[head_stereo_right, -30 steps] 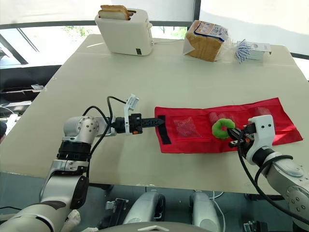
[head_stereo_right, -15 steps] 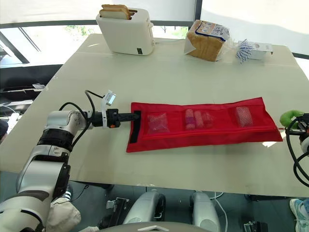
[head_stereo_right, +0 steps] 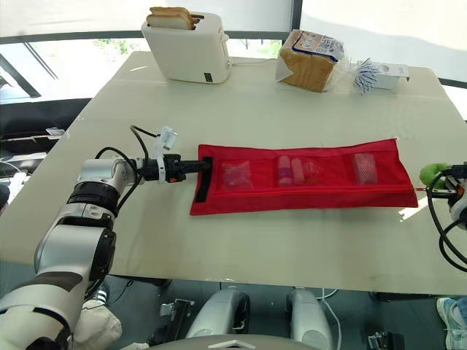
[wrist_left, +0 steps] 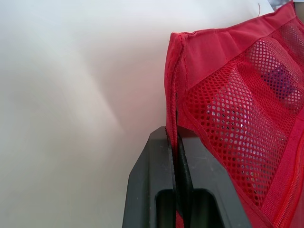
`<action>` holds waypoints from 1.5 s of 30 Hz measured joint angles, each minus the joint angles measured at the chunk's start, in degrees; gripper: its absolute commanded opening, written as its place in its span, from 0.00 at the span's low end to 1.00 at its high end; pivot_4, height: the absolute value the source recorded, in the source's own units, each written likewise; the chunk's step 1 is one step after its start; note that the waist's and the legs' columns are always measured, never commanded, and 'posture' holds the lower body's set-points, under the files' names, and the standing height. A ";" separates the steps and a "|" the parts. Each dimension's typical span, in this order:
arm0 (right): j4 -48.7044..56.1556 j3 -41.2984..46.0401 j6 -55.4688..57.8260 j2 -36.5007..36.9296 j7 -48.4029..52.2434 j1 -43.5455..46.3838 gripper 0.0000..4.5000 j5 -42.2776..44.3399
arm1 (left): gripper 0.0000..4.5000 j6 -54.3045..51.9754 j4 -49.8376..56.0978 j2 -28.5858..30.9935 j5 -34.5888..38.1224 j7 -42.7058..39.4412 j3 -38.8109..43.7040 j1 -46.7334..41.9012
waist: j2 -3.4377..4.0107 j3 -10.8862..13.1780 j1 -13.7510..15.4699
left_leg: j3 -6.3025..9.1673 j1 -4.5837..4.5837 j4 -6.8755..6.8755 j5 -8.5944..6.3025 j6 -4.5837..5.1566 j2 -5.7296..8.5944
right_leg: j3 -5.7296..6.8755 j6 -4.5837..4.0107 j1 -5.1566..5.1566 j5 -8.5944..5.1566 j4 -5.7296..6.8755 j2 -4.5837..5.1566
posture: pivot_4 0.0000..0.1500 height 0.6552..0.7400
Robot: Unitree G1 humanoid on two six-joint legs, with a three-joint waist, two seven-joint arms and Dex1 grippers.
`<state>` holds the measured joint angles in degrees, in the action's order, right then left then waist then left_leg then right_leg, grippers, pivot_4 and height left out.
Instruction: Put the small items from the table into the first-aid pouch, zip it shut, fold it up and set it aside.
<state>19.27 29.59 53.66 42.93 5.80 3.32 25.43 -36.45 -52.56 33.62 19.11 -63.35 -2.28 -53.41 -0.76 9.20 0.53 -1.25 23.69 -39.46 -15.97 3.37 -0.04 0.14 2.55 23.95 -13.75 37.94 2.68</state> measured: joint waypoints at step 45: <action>7.37 30.28 22.84 -47.06 -28.30 13.48 1.00 40.59 | 0.99 -1.72 69.42 -0.47 21.59 -1.26 3.42 27.74 | 0.40 -0.26 -1.47 | -0.06 -0.34 0.18 0.12 -0.22 -0.06 | -0.14 -0.04 -0.23 0.00 0.00 -0.07 | 1.00 1.00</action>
<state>26.65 59.87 76.50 -4.12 -22.50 16.80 66.02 -38.16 16.86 33.14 40.70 -64.60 1.14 -25.67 -0.36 8.93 -0.95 -1.30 23.36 -39.28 -15.85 3.15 -0.10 -0.01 2.52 23.73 -13.75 37.94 2.60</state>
